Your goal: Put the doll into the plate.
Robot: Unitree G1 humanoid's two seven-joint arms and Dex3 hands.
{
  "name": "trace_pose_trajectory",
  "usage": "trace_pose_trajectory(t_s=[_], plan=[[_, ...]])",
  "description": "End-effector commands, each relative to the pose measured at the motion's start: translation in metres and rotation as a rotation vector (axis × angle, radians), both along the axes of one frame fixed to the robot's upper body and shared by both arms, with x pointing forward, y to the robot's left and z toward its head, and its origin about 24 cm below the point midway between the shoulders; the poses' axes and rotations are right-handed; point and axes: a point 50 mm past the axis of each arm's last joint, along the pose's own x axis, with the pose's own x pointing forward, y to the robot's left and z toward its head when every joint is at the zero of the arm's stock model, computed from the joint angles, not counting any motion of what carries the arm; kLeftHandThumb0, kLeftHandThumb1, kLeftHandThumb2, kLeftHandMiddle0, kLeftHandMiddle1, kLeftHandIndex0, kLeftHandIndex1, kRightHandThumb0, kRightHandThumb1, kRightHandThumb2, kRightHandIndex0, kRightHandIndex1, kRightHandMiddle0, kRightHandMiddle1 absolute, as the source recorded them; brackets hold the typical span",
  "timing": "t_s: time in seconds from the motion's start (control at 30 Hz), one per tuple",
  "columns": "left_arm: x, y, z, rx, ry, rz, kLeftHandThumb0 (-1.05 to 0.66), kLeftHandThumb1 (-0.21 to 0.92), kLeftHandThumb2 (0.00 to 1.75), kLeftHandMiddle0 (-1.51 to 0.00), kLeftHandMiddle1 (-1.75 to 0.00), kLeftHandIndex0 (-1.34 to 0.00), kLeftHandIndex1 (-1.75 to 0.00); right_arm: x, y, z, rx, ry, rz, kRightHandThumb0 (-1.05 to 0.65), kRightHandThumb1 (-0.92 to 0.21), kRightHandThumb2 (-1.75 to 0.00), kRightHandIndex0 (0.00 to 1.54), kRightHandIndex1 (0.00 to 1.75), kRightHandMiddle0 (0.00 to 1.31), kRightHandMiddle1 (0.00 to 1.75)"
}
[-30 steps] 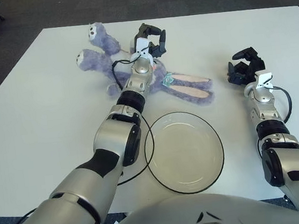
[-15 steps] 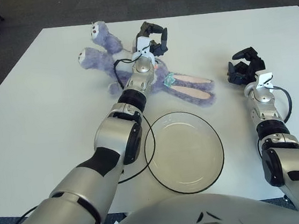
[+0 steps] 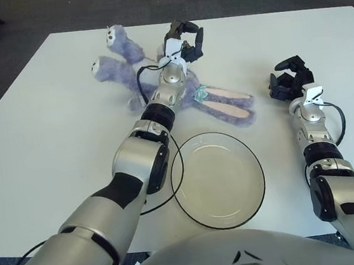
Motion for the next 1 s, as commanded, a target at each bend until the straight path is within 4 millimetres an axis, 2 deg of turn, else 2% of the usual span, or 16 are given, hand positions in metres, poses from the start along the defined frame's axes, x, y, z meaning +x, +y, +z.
trace_pose_trajectory(t_s=[0.0,0.47,0.97], plan=[[-0.013,-0.027,0.004,-0.066,-0.019,-0.082,-0.39,0.64,0.91,-1.01,-1.75,-0.37,-1.75,-0.007,0.001,-0.013,0.02,0.043,-0.003,-0.01,-0.34,-1.24,0.71,1.56,0.35,1.74],[-0.012,-0.002,0.02,-0.119,-0.113,-0.033,-0.39,0.63,0.91,-1.03,-1.75,-0.37,-1.75,-0.007,-0.001,-0.013,0.016,0.059,0.009,-0.01,-0.34,-1.25,0.71,1.58,0.35,1.72],[-0.011,0.022,0.04,-0.122,-0.181,0.059,-0.39,0.63,0.92,-0.96,-1.75,-0.38,-1.75,-0.007,-0.001,-0.014,0.008,0.069,0.019,-0.01,-0.35,-1.24,0.7,1.59,0.34,1.73]])
